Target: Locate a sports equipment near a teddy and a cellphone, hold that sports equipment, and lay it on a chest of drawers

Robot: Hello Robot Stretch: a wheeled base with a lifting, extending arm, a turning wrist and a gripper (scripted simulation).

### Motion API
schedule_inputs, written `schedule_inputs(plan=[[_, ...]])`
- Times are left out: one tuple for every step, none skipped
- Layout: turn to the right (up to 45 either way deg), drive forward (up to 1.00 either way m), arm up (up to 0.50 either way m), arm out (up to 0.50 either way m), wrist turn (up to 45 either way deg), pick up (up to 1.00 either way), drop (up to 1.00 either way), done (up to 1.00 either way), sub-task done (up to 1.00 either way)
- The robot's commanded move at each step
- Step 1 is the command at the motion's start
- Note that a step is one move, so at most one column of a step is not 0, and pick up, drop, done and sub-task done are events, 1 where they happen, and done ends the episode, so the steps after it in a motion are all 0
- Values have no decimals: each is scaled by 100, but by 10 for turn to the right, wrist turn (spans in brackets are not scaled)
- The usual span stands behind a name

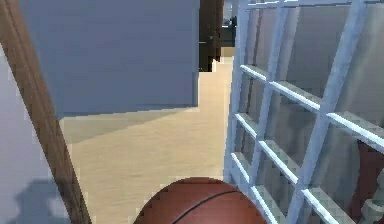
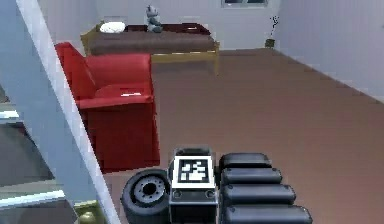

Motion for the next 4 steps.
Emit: schedule_inputs(plan=[[-120, 0, 0, 0, 0, 0, 0, 0, 0], [0, 100, 0, 0, 0, 0, 0, 0, 0], [-120, 0, 0, 0, 0, 0, 0, 0, 0], [0, 15, 0, 0, 0, 0, 0, 0, 0]])
